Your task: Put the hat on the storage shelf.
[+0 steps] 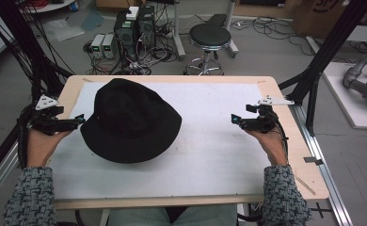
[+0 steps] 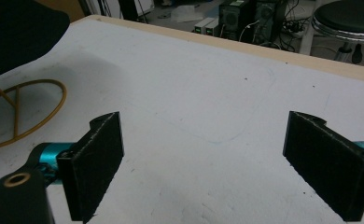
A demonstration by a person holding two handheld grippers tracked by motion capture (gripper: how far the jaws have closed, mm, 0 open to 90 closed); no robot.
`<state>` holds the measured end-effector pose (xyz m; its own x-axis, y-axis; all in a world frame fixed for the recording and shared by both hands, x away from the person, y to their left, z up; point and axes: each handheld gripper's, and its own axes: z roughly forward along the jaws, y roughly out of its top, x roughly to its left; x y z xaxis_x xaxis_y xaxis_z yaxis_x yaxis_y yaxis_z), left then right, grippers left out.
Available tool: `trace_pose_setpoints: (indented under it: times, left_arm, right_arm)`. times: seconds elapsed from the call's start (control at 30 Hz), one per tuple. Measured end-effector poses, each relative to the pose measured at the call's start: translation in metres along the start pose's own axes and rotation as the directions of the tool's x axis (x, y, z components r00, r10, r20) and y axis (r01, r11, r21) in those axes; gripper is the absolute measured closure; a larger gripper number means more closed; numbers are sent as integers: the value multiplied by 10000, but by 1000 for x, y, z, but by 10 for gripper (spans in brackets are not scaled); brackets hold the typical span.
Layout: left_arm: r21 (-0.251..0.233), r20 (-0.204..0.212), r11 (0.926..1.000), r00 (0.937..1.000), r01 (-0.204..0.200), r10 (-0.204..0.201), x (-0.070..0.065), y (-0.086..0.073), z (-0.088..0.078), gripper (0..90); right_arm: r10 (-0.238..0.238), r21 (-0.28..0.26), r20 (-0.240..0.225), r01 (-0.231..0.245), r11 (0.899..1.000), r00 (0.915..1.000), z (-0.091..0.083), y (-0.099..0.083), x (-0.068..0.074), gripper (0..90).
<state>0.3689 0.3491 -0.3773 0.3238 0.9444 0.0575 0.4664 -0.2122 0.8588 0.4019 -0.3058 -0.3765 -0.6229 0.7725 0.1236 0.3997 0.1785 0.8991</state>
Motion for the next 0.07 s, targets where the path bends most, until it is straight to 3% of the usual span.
trace_pose_setpoints:
  times: [0.07]
  left_arm:
    - [4, -10, 10000, 10000, 0, 0, 0, 0, 1, 158]
  right_arm:
    - [-13, -21, 8, 13, 10000, 10000, -1, 0, 0, 121]
